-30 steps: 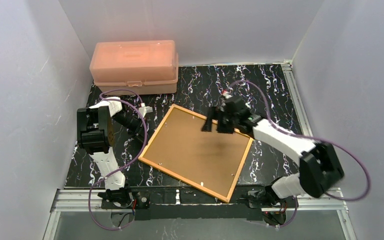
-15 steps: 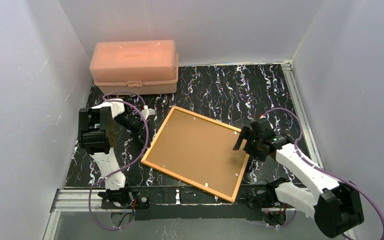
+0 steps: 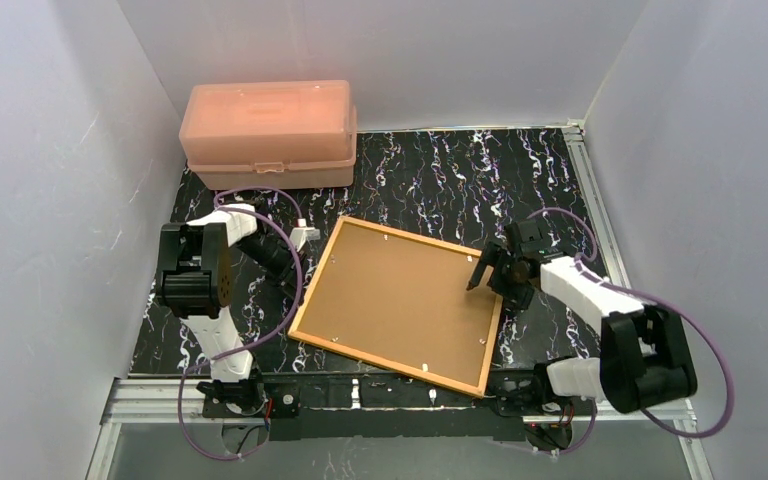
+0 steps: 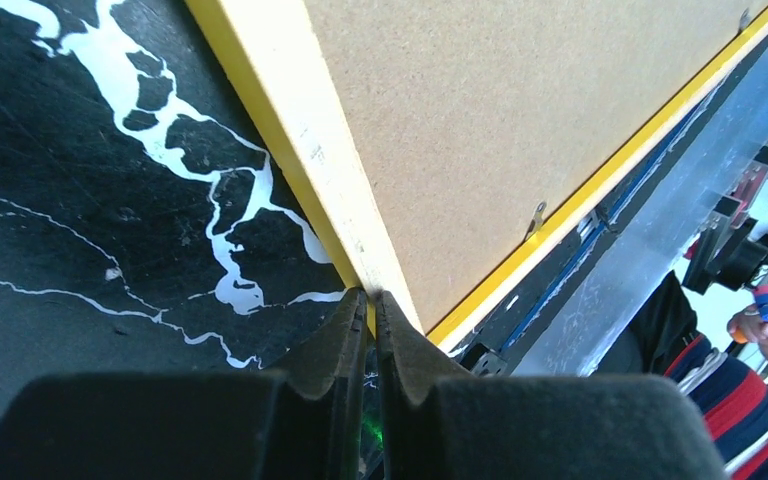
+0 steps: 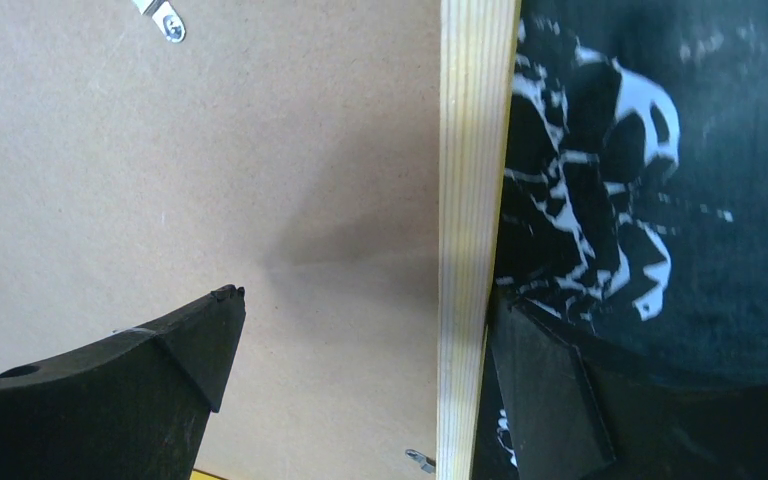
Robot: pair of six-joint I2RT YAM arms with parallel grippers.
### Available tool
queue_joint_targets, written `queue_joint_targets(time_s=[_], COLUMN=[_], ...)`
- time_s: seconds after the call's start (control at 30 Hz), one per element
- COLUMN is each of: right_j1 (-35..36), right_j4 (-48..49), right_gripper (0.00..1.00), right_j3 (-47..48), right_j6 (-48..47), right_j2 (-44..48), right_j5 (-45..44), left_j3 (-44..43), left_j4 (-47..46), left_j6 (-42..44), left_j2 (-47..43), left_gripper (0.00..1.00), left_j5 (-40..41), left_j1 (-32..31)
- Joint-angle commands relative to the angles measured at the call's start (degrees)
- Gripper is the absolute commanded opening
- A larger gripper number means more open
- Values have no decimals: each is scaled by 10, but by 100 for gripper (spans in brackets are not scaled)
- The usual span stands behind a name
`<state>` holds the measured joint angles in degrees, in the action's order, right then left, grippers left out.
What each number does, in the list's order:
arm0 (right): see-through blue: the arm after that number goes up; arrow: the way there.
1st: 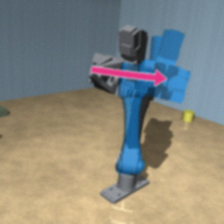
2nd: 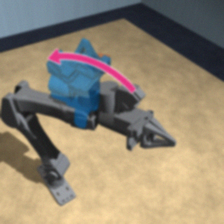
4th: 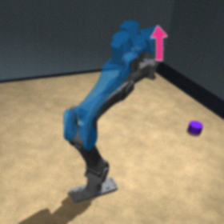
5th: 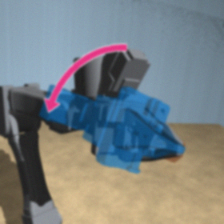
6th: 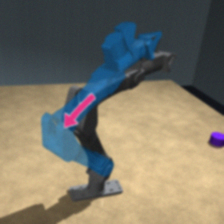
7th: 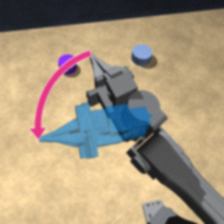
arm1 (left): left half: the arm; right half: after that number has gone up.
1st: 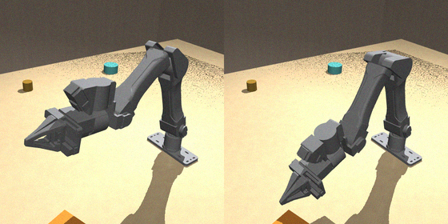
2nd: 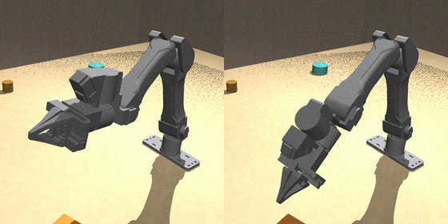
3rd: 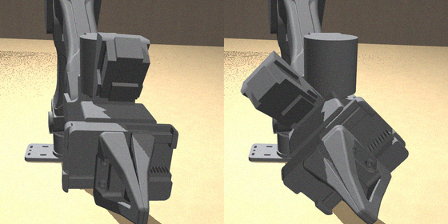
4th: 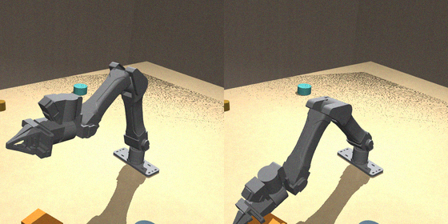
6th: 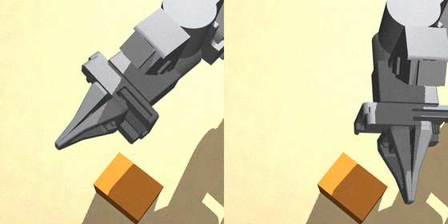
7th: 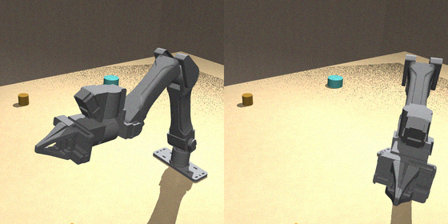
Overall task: Put the photo into the frame
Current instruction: Adjust the photo frame at the center of the board.
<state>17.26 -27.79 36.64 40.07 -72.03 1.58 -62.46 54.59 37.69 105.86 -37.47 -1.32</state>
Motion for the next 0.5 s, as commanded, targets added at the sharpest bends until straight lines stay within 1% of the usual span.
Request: queue_joint_targets(time_s=[0.0, 0.07, 0.13, 0.33, 0.47], right_j1=[-11, -12, -14, -41, -45], right_j4=[100, 116, 113, 61, 17], right_gripper=[99, 99, 99, 99, 99], right_j3=[58, 81, 112, 222, 269], right_j6=[-20, -19, -25, -63, -71], right_j2=[-57, -83, -106, -148, -149], right_j5=[77, 94, 89, 34, -1], left_j3=[22, 23, 22, 21, 12], left_j4=[-2, -2, 2, 40, 67], left_j6=[25, 26, 28, 58, 66], left_j2=[-22, -25, -23, -31, -43], left_gripper=[5, 5, 5, 5, 5], left_j5=[16, 12, 10, -33, -42], left_j1=[-16, -19, -24, -37, -32])
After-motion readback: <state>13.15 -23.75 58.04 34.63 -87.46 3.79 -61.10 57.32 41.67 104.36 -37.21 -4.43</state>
